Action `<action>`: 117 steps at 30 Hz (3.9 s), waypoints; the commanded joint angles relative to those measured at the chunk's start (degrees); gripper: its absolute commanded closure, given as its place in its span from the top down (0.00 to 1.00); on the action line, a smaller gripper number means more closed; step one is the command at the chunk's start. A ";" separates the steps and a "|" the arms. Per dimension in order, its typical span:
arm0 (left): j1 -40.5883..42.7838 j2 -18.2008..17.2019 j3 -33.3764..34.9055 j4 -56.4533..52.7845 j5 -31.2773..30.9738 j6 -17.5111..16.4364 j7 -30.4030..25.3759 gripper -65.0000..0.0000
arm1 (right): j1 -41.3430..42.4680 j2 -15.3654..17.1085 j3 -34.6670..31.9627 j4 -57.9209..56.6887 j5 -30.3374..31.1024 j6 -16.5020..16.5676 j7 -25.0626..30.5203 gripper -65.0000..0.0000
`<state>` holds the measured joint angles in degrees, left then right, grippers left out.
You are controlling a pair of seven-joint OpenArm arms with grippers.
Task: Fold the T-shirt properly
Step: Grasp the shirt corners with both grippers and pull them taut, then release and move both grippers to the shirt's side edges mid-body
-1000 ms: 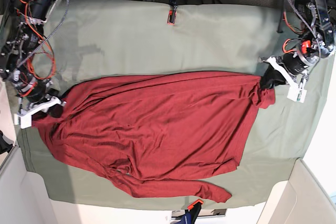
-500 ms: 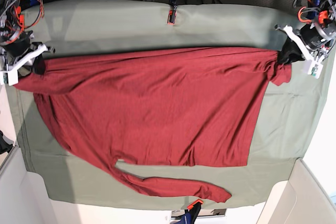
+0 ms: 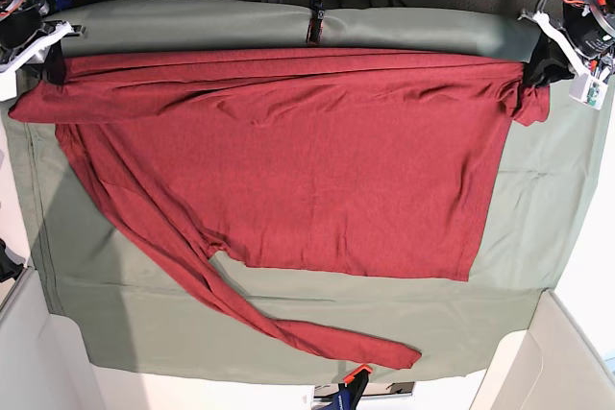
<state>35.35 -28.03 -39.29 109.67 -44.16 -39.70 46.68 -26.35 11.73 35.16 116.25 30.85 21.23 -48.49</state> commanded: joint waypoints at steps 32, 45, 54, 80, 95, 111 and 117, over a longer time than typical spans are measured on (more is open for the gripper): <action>-5.86 -2.95 2.64 -11.76 -16.52 -0.30 0.74 0.55 | 4.96 0.81 2.78 -1.95 3.54 3.43 -0.76 0.35; -12.70 -7.39 5.95 -11.74 -15.98 -0.30 0.35 0.55 | 20.98 0.81 0.59 -6.23 0.37 3.43 4.59 0.35; -17.59 -7.41 15.61 -12.02 -6.16 -0.30 -4.44 0.55 | 44.26 0.81 -6.43 -32.44 -8.90 0.50 7.78 0.35; -52.11 -9.81 33.62 -52.17 0.33 -0.30 -15.15 0.55 | 54.38 0.50 -20.13 -58.49 -11.80 3.45 9.20 0.50; -72.72 -2.73 45.97 -81.13 15.91 9.18 -29.49 0.55 | 54.05 0.48 -20.13 -58.49 -11.37 3.48 7.85 0.50; -72.98 1.95 45.97 -81.13 17.09 6.01 -31.12 0.19 | 54.07 0.48 -20.13 -58.49 -10.51 4.48 7.72 0.50; -72.96 -0.44 45.97 -79.23 17.38 0.37 -31.54 0.06 | 54.10 0.50 -20.13 -58.05 -7.67 6.64 7.74 0.16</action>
<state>-35.70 -27.51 6.79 29.30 -25.91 -38.17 16.53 26.22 11.68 14.96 56.95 22.04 27.27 -41.71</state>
